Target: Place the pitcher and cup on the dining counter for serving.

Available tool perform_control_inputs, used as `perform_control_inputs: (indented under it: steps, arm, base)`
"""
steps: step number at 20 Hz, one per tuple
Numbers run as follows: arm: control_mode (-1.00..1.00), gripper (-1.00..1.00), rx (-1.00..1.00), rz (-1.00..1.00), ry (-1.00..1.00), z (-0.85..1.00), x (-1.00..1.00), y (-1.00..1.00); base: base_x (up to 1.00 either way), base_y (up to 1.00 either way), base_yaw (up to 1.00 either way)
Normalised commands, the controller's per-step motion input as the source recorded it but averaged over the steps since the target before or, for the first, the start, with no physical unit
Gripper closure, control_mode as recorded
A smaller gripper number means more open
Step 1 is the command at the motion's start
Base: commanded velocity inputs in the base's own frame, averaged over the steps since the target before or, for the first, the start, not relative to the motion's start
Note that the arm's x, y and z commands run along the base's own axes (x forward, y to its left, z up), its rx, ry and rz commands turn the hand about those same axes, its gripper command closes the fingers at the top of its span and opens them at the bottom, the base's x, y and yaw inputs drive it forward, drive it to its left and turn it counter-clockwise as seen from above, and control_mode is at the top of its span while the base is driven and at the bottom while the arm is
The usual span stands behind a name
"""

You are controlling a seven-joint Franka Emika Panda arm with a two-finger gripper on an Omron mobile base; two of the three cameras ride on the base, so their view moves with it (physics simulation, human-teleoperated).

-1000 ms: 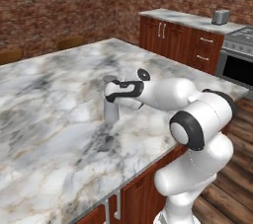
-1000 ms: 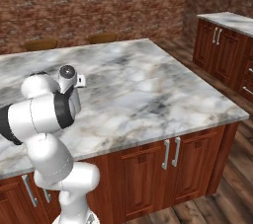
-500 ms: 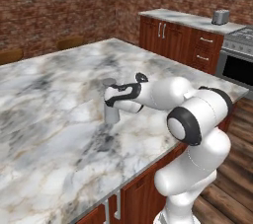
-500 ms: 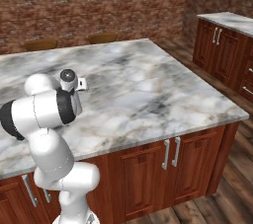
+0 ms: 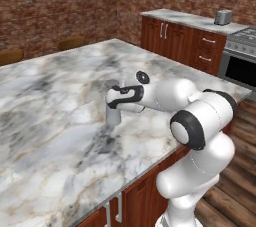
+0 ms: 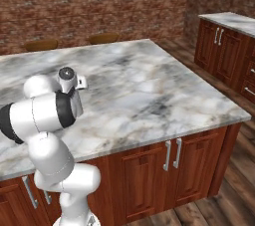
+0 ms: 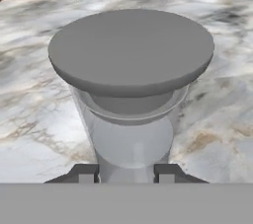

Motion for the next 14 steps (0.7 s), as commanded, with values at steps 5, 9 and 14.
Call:
perform_control_inputs:
  steps: [5,9,14]
  arm:
    - [-1.0,-1.0,0.0,0.0,0.0,0.37,-0.17,-0.17]
    - [-1.0,-1.0,0.0,0.0,0.0,0.44,-0.23,-0.21]
    - [-1.0,-1.0,0.0,-0.06,0.05,0.6,-0.51,-0.3]
  base:
    - [0.0,0.0,0.0]
    - [0.0,0.0,0.0]
    - [0.0,0.0,0.0]
